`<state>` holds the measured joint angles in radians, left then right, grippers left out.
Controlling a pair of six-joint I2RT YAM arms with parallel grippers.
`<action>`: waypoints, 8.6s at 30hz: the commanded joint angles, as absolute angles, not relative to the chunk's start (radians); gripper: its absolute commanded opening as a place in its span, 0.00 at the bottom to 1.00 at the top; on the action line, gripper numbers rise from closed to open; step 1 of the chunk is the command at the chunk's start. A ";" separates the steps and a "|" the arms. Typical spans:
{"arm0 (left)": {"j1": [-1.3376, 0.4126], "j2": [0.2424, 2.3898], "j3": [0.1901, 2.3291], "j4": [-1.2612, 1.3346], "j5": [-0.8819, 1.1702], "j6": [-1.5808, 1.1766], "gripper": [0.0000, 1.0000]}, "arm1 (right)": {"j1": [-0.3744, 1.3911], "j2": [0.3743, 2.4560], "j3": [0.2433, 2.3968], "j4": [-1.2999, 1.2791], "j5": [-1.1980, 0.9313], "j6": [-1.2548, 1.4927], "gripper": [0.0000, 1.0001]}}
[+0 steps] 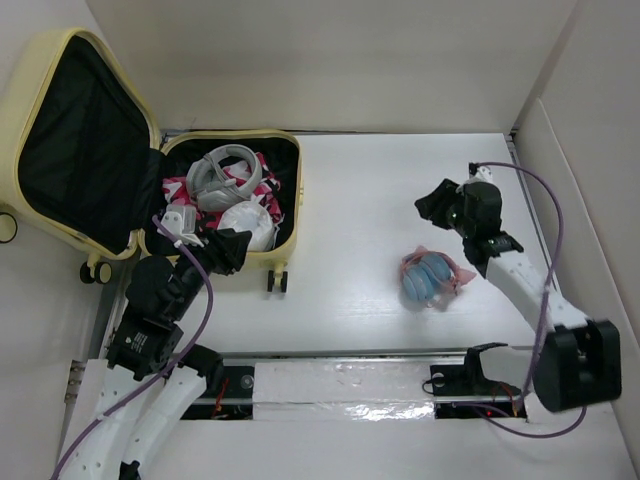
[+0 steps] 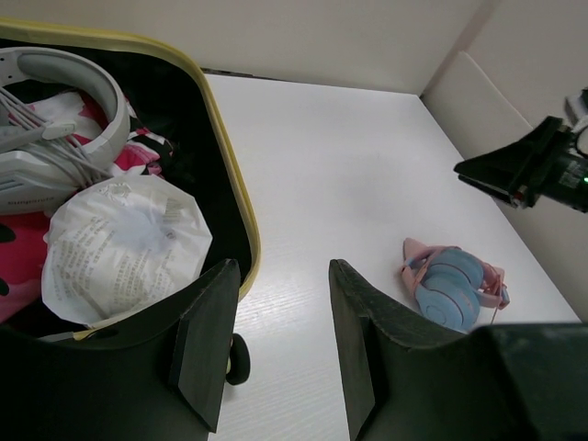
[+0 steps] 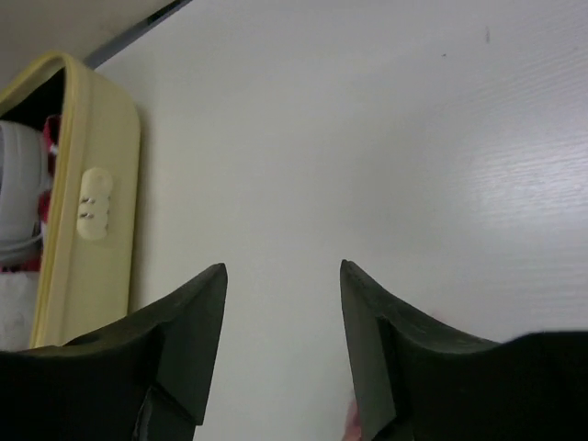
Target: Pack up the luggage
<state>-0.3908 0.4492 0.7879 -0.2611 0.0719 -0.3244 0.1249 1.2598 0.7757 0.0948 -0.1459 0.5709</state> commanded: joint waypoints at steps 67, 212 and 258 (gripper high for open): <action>-0.368 0.387 0.822 -0.230 -0.101 -0.353 0.42 | 0.753 1.773 1.645 0.378 -0.182 0.706 0.09; -0.258 0.722 1.008 -0.316 -0.549 -0.482 0.00 | 0.626 1.298 0.979 0.150 -0.279 0.298 0.00; 0.315 1.039 1.186 -0.390 -0.652 -0.410 0.00 | 0.627 1.255 0.788 0.267 -0.377 0.273 0.01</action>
<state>0.3882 1.1000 1.2011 -0.4873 -0.6994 -0.4156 0.6170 1.2572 0.7425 0.2173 -0.3958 0.2905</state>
